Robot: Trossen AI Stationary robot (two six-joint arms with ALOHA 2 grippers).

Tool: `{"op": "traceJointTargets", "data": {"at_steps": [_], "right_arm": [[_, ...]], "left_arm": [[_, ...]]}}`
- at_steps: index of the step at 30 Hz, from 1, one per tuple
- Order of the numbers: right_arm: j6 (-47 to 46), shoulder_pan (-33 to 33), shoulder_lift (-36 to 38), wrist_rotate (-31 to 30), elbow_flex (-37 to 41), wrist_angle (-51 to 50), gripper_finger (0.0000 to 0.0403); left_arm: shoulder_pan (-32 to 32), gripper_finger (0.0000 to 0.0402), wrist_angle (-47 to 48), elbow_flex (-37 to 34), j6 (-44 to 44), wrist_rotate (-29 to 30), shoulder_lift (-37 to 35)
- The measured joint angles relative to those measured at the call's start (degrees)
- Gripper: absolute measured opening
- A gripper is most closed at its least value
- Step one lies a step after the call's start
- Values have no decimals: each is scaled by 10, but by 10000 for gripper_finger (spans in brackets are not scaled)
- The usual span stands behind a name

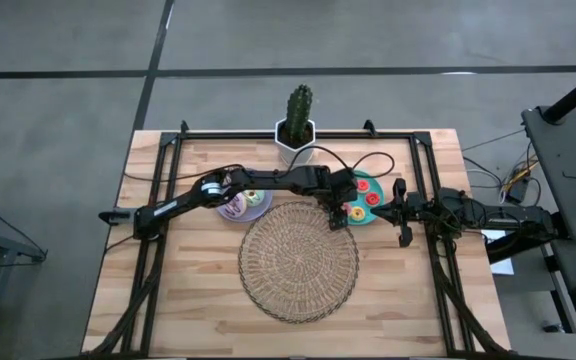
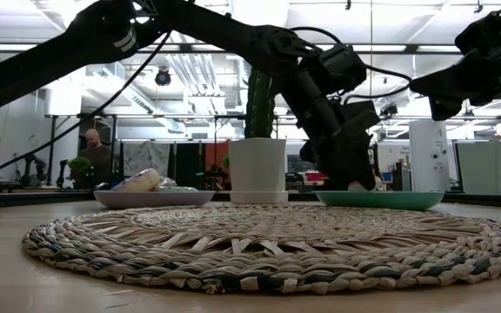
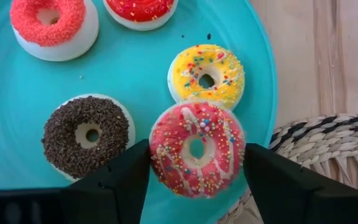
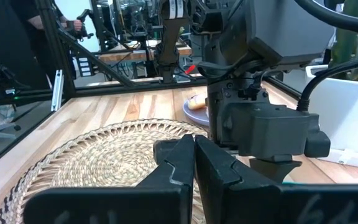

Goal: Pick & Place donuts
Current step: Put the small pink donut on the blue plate

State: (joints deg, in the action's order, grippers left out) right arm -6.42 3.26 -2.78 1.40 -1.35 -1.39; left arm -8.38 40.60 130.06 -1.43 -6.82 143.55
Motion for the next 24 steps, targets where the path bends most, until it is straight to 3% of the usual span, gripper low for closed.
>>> {"op": "traceJointTargets", "data": {"at_steps": [18,24], "right_arm": [[0,0,0,0,0,0,8],[0,0,0,0,0,0,8]], "left_arm": [[-1,238,6,0,-1,0,-2],[-2,238,55,21,8,5,-5]]}}
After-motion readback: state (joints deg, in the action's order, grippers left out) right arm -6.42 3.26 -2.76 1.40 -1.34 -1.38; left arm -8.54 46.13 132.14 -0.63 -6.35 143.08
